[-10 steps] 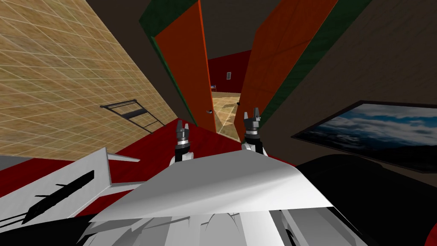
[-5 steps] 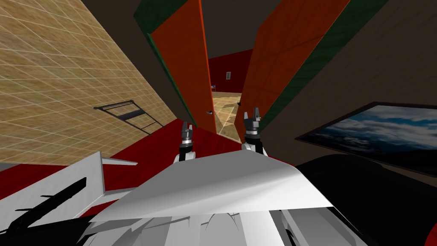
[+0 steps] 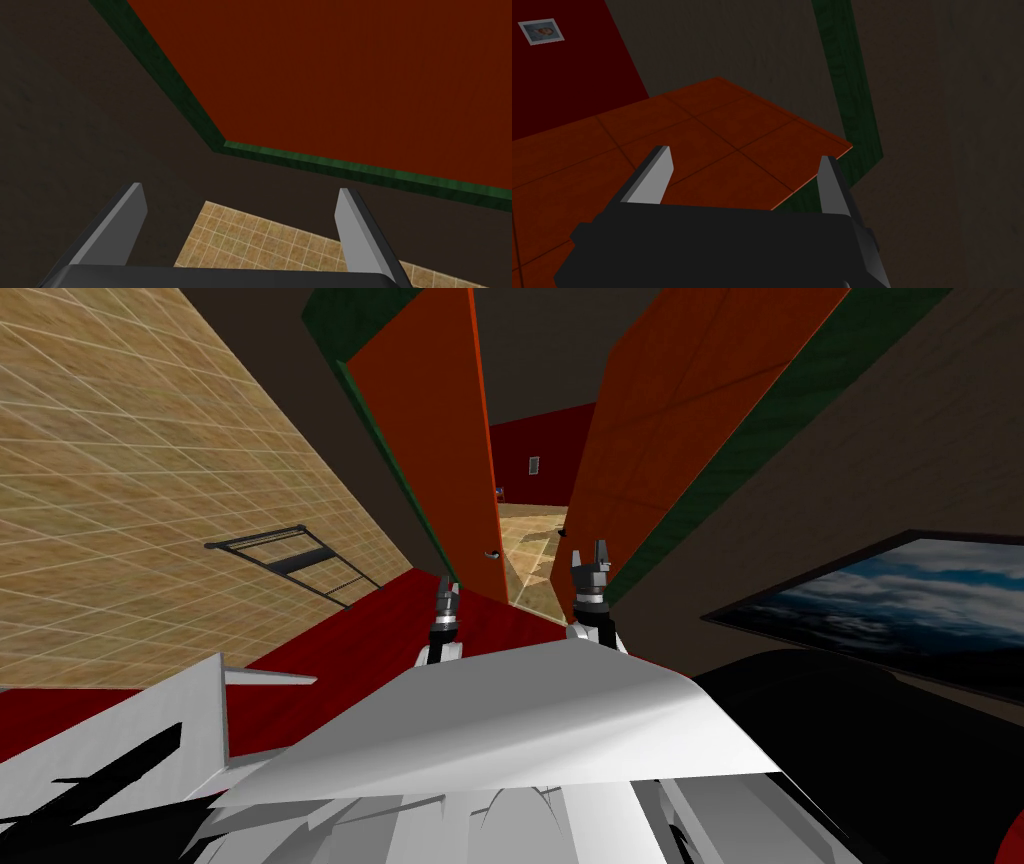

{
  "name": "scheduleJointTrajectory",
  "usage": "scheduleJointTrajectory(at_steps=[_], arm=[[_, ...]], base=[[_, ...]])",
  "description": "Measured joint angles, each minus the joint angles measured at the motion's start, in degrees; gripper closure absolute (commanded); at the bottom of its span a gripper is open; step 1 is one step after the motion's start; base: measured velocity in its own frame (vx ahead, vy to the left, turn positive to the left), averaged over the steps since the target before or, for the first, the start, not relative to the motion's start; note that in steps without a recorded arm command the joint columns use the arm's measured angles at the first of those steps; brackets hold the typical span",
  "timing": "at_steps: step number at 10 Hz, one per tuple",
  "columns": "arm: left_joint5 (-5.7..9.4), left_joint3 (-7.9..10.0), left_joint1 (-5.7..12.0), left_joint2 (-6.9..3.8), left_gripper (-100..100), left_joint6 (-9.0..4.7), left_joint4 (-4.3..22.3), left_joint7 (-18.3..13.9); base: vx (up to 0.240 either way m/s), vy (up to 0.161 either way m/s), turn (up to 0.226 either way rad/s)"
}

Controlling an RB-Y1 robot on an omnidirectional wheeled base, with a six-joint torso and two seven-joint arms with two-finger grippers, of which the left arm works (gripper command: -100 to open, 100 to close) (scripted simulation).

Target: Push the door open

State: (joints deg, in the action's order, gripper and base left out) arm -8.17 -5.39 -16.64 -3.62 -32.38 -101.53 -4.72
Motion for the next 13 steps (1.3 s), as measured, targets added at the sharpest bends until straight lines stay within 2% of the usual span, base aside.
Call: scheduleJointTrajectory(at_steps=[3, 8, 11, 13], arm=[[-0.22, -1.03, 1.88, -0.33, -100, -1.43, 5.22, -0.44], [-0.44, -2.29, 4.94, -0.85, -100, -2.48, 11.98, -1.24], [-0.55, -3.1, 7.33, -1.03, -100, -4.55, 18.38, -1.71], [-0.76, -3.9, 8.64, -0.97, -100, -4.67, 21.21, -2.04]], base=[[0.098, 0.039, -0.023], [0.069, 0.037, -0.021], [0.103, 0.048, -0.024], [0.097, 0.045, -0.022]])
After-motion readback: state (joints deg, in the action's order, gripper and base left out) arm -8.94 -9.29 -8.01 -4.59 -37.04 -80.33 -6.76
